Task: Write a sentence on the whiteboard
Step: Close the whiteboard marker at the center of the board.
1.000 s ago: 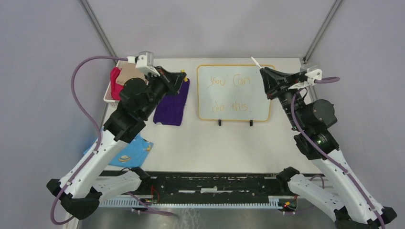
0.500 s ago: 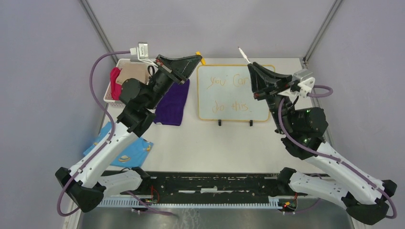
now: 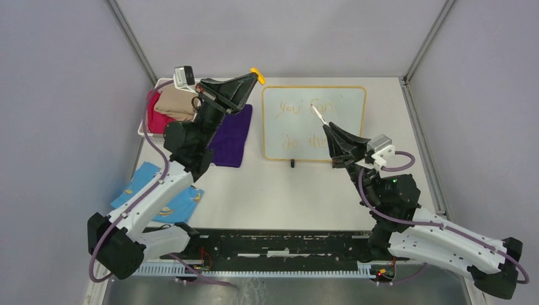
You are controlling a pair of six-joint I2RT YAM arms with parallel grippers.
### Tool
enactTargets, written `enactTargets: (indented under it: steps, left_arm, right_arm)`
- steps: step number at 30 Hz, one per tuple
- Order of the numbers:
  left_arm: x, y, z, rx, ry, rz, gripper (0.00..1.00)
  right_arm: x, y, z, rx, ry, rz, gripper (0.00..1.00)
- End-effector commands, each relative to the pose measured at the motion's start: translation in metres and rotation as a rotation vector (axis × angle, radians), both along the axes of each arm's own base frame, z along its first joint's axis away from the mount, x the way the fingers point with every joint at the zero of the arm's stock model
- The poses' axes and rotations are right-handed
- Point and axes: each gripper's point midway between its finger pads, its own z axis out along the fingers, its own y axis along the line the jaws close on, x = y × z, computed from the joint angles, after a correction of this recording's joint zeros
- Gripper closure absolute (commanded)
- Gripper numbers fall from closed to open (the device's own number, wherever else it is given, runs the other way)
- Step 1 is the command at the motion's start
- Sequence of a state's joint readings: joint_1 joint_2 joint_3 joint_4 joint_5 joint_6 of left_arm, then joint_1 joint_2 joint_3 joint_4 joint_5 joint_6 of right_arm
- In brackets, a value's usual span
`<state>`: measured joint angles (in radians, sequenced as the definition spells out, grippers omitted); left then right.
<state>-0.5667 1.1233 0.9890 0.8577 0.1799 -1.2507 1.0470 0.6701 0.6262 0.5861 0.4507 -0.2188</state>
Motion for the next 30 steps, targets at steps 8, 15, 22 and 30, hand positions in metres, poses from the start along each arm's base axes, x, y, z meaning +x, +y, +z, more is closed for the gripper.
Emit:
enactTargets:
  steps: [8,15,22,30]
  left_arm:
    - [0.013,-0.009,-0.008,-0.189,0.113,-0.149,0.98]
    - [0.009,-0.025,-0.013,-0.098,0.160,-0.101,0.98]
    - [-0.002,-0.032,-0.017,-0.081,0.187,-0.094,0.98]
    - [-0.003,-0.029,-0.020,-0.082,0.206,-0.080,0.98]
  right_arm:
    - [-0.019,0.008,0.052,0.094,-0.155,0.074,1.00]
    - [-0.026,0.011,0.049,0.124,-0.169,0.119,1.00]
    - [-0.035,0.018,0.057,0.158,-0.178,0.189,1.00]
    - [-0.041,0.032,0.060,0.154,-0.175,0.237,1.00]
